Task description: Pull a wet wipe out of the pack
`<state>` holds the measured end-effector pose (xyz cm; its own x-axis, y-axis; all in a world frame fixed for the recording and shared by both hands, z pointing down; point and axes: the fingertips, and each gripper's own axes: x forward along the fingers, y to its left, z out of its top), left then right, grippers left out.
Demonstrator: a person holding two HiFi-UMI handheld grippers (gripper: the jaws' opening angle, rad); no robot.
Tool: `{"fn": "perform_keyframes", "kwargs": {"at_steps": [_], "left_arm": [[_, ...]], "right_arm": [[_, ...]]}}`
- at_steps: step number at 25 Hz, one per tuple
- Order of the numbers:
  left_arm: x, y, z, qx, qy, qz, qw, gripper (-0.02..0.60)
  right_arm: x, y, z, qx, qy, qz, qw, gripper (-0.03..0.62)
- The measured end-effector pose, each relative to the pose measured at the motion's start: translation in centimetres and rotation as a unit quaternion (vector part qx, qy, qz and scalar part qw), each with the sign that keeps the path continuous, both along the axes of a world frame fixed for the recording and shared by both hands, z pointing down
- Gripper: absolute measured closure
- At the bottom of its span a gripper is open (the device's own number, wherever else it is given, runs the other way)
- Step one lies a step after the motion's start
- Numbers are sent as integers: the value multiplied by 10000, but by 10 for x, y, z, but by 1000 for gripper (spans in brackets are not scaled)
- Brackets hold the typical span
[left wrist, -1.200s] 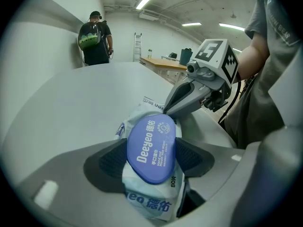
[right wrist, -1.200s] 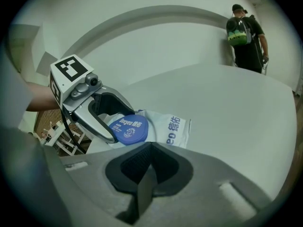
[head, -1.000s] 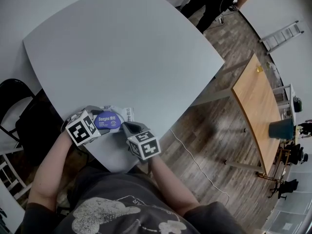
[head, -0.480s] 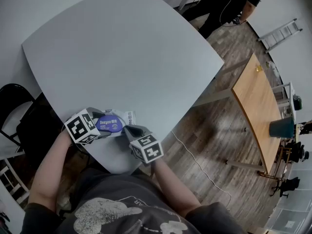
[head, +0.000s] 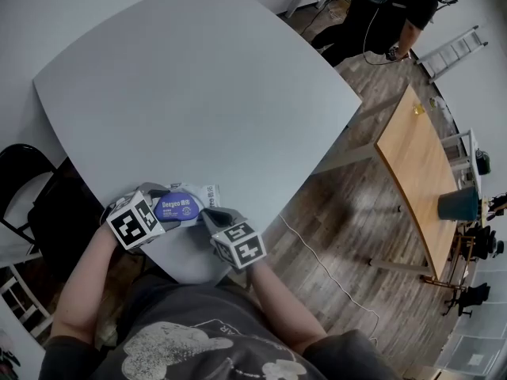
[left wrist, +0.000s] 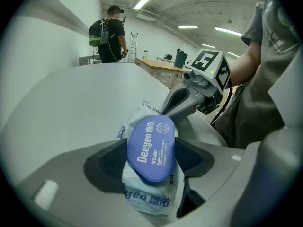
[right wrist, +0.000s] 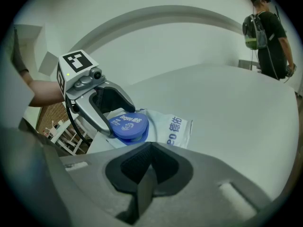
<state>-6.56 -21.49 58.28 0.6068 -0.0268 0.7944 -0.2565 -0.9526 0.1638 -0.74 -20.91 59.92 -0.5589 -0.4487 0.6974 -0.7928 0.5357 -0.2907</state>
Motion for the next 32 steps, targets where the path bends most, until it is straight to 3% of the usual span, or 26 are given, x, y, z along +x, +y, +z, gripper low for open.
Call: {"fn": "perform_keyframes", "kwargs": {"at_steps": [8,21,32], "left_arm": [[-1,2,-4,534,8,-24,9986,264],[-6,-8,-27,990,350,-342,9939,270],[-7,-26,-48,1430,801,-739,9837,353]], "right_arm": [[0,-1,2,6,-26,1,10000,602],[-1,1,-1,-35,-85,56,9999,602],[0,-1,2,-20,-103,132,9999,602]]}}
